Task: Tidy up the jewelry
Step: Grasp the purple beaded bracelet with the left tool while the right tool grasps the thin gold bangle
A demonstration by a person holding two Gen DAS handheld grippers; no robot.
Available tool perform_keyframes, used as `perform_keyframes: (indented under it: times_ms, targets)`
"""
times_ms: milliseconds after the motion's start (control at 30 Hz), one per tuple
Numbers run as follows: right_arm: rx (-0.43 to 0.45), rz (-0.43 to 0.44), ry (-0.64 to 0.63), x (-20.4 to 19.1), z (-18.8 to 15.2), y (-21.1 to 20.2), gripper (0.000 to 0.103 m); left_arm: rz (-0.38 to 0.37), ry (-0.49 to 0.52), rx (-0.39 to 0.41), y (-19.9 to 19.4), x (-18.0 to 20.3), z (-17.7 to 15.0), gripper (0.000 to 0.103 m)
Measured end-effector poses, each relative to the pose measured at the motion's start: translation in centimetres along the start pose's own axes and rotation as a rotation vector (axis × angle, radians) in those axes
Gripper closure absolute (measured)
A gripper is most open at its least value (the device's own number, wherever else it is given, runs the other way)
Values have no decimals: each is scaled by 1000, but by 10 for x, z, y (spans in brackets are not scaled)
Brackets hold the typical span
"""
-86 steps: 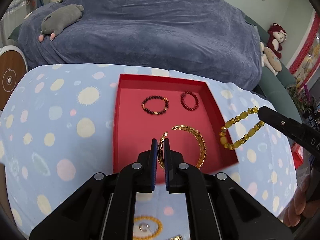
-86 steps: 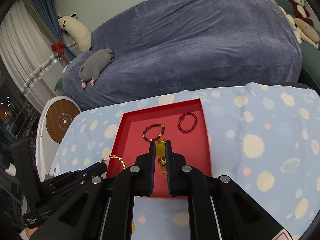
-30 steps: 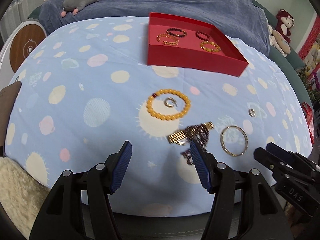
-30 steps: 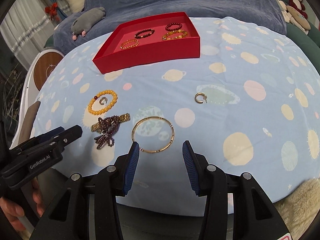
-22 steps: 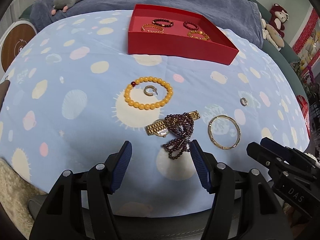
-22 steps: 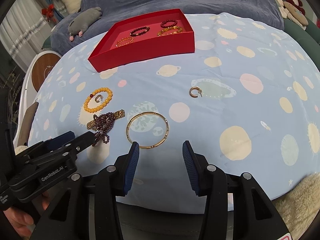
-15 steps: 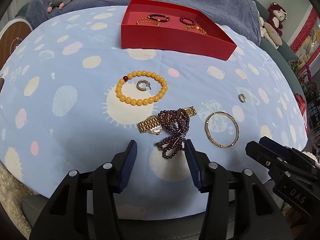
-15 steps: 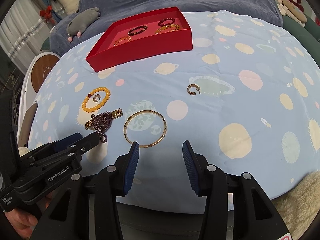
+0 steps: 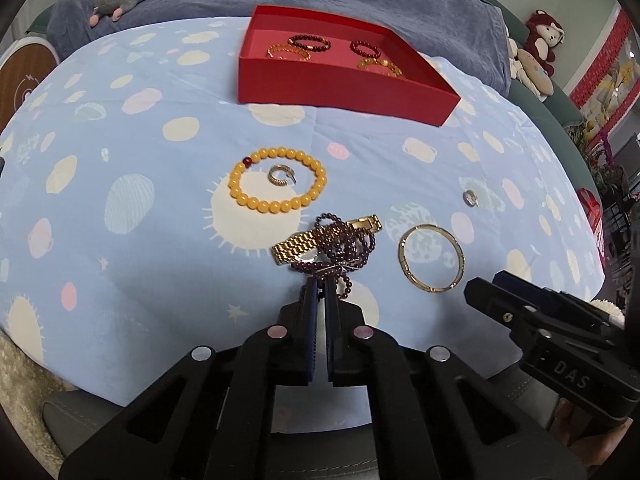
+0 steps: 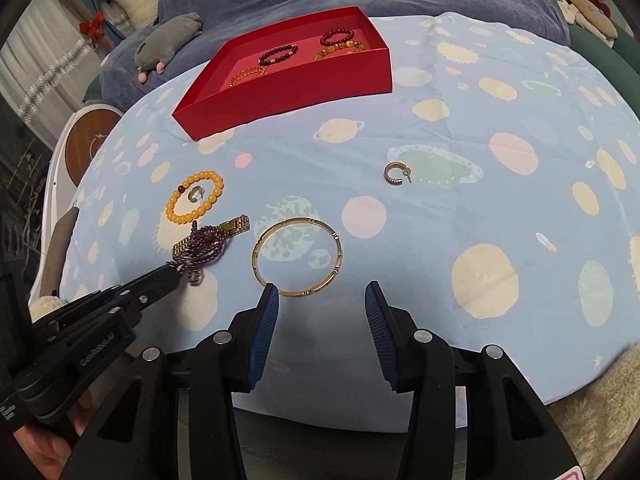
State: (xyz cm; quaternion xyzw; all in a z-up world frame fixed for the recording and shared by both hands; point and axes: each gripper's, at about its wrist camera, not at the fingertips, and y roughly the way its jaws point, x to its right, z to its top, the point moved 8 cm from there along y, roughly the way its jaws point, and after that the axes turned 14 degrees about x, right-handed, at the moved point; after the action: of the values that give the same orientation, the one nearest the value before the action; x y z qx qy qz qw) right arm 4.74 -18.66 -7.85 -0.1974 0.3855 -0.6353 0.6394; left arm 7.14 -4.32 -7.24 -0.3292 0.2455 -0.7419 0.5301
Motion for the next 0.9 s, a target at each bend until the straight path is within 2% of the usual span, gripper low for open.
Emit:
perform_keyframes:
  times_ms: [200,233,300,367,533,667,733,767,900]
  targets:
    - [-15,13,-28,-11,-2,9,58,19,-28,20,-9,-13,7,100]
    - [-17,7,-44,-14,-2,11,55,24,-32,21,-10,-15,8,100]
    - [-9,-7,-66,-16,-2,13,39,29,-43,27,-13,-18,10,100]
    - [-1,-16,-81,-19,1,17,36,26,-52,32,-15,-19,13,100]
    - [-21,-25,-102,-24,2,31,36,21,-58,42,-19,-19,19,100]
    - [-3,-52,-164,-30,4,37,35,15,-65,50,-22,-19,24,103]
    - [5,-65,-190,-31,5,39,37,12,-64,56,-23,-18,28,103]
    - [8,-74,-205,-31,5,39,42,14,-61,57,-23,-18,29,103]
    - [10,-70,-212,-28,5,38,43,15,-85,32,-20,-21,25,103]
